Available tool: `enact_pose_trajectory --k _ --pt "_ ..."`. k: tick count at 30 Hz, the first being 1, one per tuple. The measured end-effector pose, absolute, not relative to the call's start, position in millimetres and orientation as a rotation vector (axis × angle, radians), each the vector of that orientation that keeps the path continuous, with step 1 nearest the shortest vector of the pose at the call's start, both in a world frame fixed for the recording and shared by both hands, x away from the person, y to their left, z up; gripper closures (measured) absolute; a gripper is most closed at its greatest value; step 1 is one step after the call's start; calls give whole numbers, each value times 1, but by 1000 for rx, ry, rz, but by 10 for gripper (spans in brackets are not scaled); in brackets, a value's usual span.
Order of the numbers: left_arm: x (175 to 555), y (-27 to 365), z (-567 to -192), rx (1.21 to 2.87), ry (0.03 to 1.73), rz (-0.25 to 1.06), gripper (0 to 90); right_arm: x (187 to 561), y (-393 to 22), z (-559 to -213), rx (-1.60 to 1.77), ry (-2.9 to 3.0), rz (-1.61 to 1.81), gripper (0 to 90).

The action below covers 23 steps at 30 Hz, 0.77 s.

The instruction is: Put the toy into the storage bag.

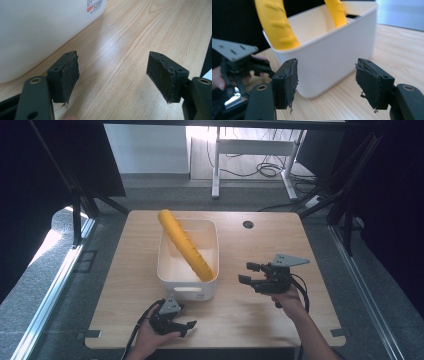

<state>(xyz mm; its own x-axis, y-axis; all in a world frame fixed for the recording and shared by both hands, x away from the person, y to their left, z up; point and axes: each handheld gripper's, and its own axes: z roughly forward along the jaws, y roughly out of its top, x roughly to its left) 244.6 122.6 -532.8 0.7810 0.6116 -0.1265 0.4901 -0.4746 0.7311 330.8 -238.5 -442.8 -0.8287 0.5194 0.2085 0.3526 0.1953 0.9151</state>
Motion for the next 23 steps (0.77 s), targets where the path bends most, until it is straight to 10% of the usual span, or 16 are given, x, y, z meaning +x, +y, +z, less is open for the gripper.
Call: enact_pose_trajectory --k 23 --pt "246 126 -533 2160 828 205 260 323 -256 -503 991 2402 1341 338"
